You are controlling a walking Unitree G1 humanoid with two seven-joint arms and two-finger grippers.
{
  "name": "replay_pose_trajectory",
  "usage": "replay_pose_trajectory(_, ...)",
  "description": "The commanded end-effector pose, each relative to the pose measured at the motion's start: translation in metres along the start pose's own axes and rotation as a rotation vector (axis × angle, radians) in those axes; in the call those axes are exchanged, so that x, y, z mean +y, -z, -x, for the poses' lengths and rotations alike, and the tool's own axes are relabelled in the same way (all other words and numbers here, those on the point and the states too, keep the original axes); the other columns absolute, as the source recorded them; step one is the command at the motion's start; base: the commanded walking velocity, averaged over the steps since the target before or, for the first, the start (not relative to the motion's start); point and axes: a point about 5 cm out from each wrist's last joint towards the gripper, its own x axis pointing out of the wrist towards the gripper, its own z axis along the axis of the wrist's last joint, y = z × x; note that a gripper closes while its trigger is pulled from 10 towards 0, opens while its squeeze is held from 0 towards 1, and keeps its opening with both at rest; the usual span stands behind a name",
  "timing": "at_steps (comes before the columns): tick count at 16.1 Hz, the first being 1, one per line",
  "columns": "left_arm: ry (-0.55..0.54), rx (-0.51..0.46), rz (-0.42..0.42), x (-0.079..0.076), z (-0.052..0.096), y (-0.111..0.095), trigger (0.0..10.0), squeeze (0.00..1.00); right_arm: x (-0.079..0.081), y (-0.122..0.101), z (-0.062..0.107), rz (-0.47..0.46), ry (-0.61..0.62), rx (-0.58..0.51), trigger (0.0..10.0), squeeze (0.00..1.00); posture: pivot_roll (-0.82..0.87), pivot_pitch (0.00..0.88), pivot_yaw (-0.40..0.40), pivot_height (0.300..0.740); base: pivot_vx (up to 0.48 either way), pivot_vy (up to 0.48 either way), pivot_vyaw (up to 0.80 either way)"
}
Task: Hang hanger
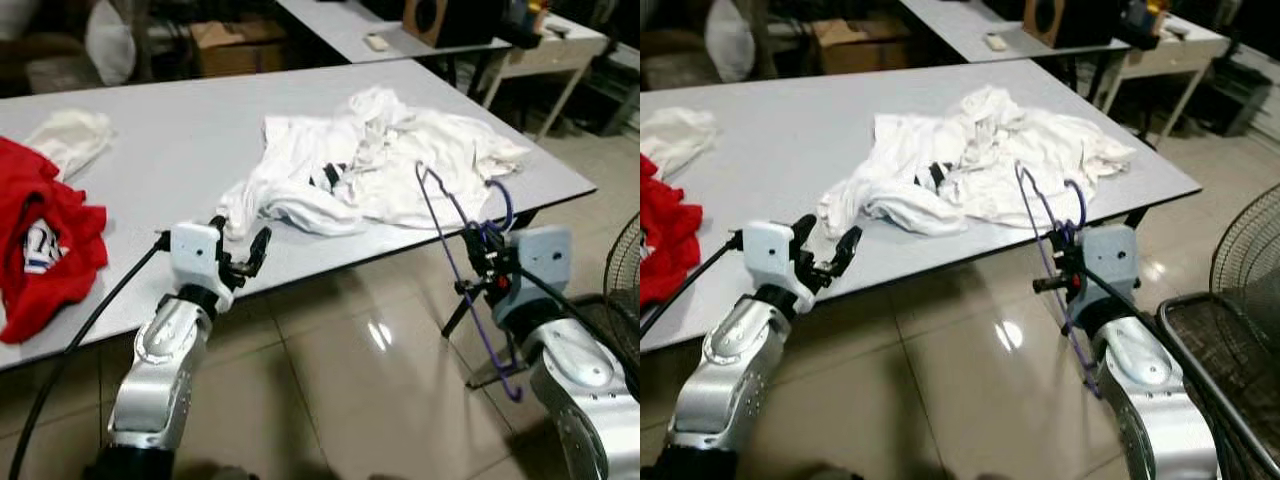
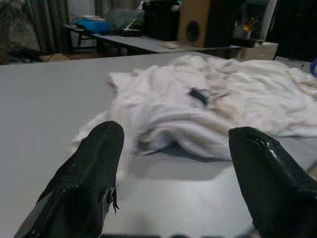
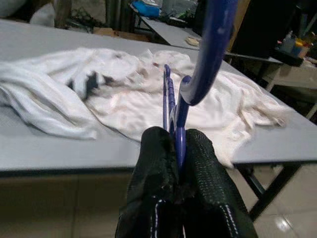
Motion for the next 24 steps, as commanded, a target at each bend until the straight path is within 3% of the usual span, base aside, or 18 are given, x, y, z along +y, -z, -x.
replay_pose_trajectory(1, 0.035, -0.001, 0.000, -0.010, 0.000, -0.003, 10.0, 0.00, -0.003, 0.009, 0.001, 0.003, 0.011, 0.023, 10.0, 0.00, -0.14, 0.043, -0.065, 0.740, 0.000, 0.000, 0.00)
replay_pose_trajectory(3, 0.034, 0.026, 0.014, -0.009, 0.003, 0.001, 10.0, 0.00, -0.003, 0.013, 0.003, -0.019, 0.038, 0.043, 10.0, 0.00, -0.15, 0.051, -0.054, 0.740, 0.000, 0.000, 0.00)
replay_pose_trajectory(5, 0.055, 0.041, 0.065, -0.011, 0.007, 0.004, 10.0, 0.00, 0.002, 0.010, 0.009, -0.100, 0.023, 0.029, 10.0, 0.00, -0.18, 0.043, 0.000, 0.740, 0.161, 0.000, -0.20)
replay_pose_trajectory(7, 0.075, 0.066, 0.049, -0.013, 0.002, 0.012, 10.0, 0.00, 0.001, 0.016, 0.011, -0.064, 0.047, 0.039, 10.0, 0.00, -0.20, 0.037, 0.001, 0.740, 0.362, 0.000, -0.80)
replay_pose_trajectory(8, 0.062, 0.051, 0.071, -0.013, 0.000, 0.006, 10.0, 0.00, 0.000, 0.010, 0.010, -0.107, 0.057, 0.018, 10.0, 0.00, -0.20, 0.045, 0.005, 0.740, 0.375, 0.000, 0.00)
replay_pose_trajectory(10, 0.064, 0.052, 0.067, -0.016, 0.001, 0.007, 10.0, 0.00, -0.001, 0.014, 0.012, -0.061, 0.037, 0.031, 10.0, 0.00, -0.21, 0.053, -0.005, 0.740, 0.379, 0.000, 0.00)
replay_pose_trajectory(13, 0.022, 0.029, 0.067, -0.010, 0.005, 0.005, 10.0, 0.00, -0.003, 0.006, 0.017, -0.090, 0.033, 0.000, 10.0, 0.00, -0.21, 0.056, -0.016, 0.740, 0.419, 0.000, 0.00)
replay_pose_trajectory(19, 0.026, 0.016, 0.046, -0.011, 0.004, 0.001, 10.0, 0.00, -0.007, 0.002, 0.013, -0.033, 0.018, -0.010, 10.0, 0.00, -0.20, 0.053, -0.021, 0.740, 0.444, 0.000, 0.17)
replay_pose_trajectory(20, 0.030, 0.015, 0.047, -0.012, 0.004, 0.001, 10.0, 0.00, -0.009, 0.003, 0.014, -0.078, 0.039, -0.015, 10.0, 0.00, -0.20, 0.055, -0.017, 0.740, 0.446, 0.000, 0.00)
replay_pose_trajectory(24, 0.079, 0.023, 0.080, -0.017, 0.003, 0.004, 10.0, 0.00, -0.014, 0.006, 0.020, -0.052, -0.001, 0.006, 10.0, 0.00, -0.21, 0.050, -0.001, 0.740, 0.313, 0.000, 0.00)
